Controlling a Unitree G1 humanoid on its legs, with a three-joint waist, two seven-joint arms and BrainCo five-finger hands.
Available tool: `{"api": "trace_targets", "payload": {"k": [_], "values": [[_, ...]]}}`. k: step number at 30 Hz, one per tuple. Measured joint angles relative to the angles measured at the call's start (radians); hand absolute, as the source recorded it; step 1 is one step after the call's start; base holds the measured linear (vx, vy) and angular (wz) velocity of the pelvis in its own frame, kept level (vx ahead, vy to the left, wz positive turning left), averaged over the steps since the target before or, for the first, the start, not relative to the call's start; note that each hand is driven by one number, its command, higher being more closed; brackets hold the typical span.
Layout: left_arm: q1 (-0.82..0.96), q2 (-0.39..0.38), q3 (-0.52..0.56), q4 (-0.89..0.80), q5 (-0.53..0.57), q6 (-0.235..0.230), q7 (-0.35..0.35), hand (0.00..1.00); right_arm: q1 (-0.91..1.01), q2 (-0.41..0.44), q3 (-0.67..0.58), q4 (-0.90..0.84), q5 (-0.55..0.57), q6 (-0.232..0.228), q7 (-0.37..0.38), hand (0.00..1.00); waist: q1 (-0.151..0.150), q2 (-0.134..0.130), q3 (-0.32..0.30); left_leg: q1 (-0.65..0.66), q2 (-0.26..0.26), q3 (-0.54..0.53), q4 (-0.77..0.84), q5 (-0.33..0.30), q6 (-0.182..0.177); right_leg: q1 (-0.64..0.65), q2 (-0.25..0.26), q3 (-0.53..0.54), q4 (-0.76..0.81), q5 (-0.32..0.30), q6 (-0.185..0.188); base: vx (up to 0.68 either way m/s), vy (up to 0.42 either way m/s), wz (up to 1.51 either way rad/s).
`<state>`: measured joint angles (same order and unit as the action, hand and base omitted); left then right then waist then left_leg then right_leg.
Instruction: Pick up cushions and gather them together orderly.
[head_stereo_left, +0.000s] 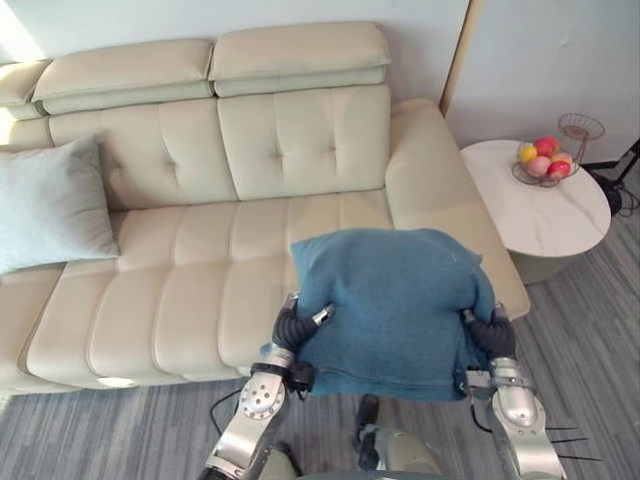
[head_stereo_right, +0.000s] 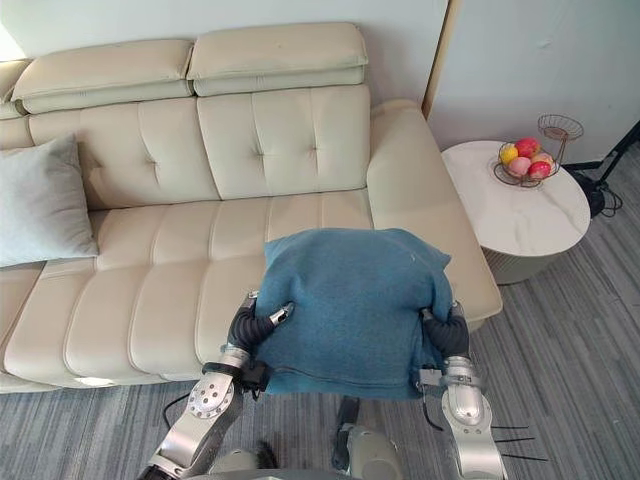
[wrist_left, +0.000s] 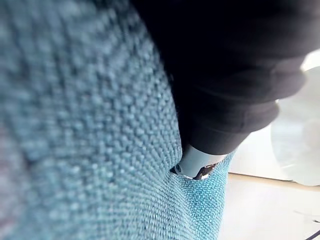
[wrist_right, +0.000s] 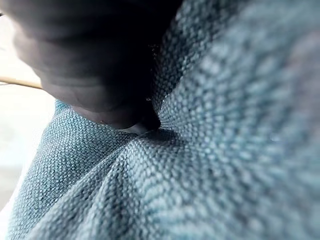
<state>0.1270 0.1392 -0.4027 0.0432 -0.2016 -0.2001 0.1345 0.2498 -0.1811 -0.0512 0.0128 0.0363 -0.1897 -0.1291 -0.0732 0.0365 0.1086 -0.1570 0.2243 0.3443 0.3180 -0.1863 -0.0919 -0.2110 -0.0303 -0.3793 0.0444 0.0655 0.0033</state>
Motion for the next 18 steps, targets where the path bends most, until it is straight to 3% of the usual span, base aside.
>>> {"api": "trace_targets", "payload": {"k": [4,6,9,13,15,16,17,18], "values": [[0.011,0.0,0.001,0.002,0.0,0.0,-0.001,1.0,0.0,0.01,-0.002,0.001,-0.008,0.0,0.0,1.0,0.011,0.001,0.0,0.041,-0.042,0.005,-0.003,-0.012,0.027,-0.013,-0.047,0.038,0.089,-0.01,-0.001,0.09,0.199,-0.05],[0.012,0.001,0.01,0.002,0.008,0.0,-0.001,1.0,-0.01,0.012,0.003,0.004,-0.012,0.0,0.0,1.0,0.027,-0.005,0.002,0.071,-0.086,0.021,0.0,-0.04,0.051,-0.066,-0.111,0.074,0.255,-0.09,0.015,0.08,0.164,-0.07],[0.016,0.002,0.029,0.002,0.019,0.0,0.002,1.0,-0.032,0.009,0.021,0.035,-0.035,0.0,0.0,1.0,0.027,-0.007,0.003,0.103,-0.124,0.03,0.005,-0.074,0.066,-0.104,-0.161,0.109,0.392,-0.118,0.009,0.11,0.135,0.01],[0.033,0.006,0.067,0.0,0.023,0.0,0.015,1.0,-0.079,0.022,0.058,0.096,-0.039,0.001,0.001,1.0,0.03,-0.018,0.013,0.156,-0.136,0.032,-0.013,-0.088,0.082,-0.144,-0.185,0.127,0.486,-0.135,-0.005,0.14,0.069,-0.02],[0.035,0.008,0.067,-0.004,0.022,0.0,0.02,1.0,-0.083,0.023,0.06,0.101,-0.039,0.001,0.003,1.0,0.029,-0.031,0.01,0.162,-0.136,0.027,-0.005,-0.108,0.085,-0.145,-0.174,0.145,0.396,-0.145,0.011,0.16,-0.015,0.22],[0.035,0.009,0.067,-0.008,0.021,0.0,0.022,1.0,-0.088,0.021,0.06,0.101,-0.039,0.001,0.003,1.0,0.028,-0.036,0.011,0.16,-0.138,0.019,0.009,-0.122,0.076,-0.143,-0.154,0.165,0.343,-0.121,0.023,0.2,-0.066,0.28],[0.035,0.0,0.065,-0.009,0.021,0.0,0.022,1.0,-0.09,0.012,0.059,0.101,-0.038,0.001,0.003,1.0,0.022,-0.023,0.012,0.149,-0.127,-0.004,0.036,-0.136,0.06,-0.133,-0.137,0.186,0.349,-0.101,0.036,0.24,-0.074,0.18],[0.034,-0.003,0.061,-0.016,0.022,0.0,0.023,1.0,-0.092,-0.002,0.059,0.1,-0.037,0.001,0.003,1.0,0.031,-0.008,0.011,0.142,-0.112,-0.023,0.058,-0.14,0.05,-0.135,-0.132,0.184,0.368,-0.12,0.036,0.25,-0.078,0.14]]}}
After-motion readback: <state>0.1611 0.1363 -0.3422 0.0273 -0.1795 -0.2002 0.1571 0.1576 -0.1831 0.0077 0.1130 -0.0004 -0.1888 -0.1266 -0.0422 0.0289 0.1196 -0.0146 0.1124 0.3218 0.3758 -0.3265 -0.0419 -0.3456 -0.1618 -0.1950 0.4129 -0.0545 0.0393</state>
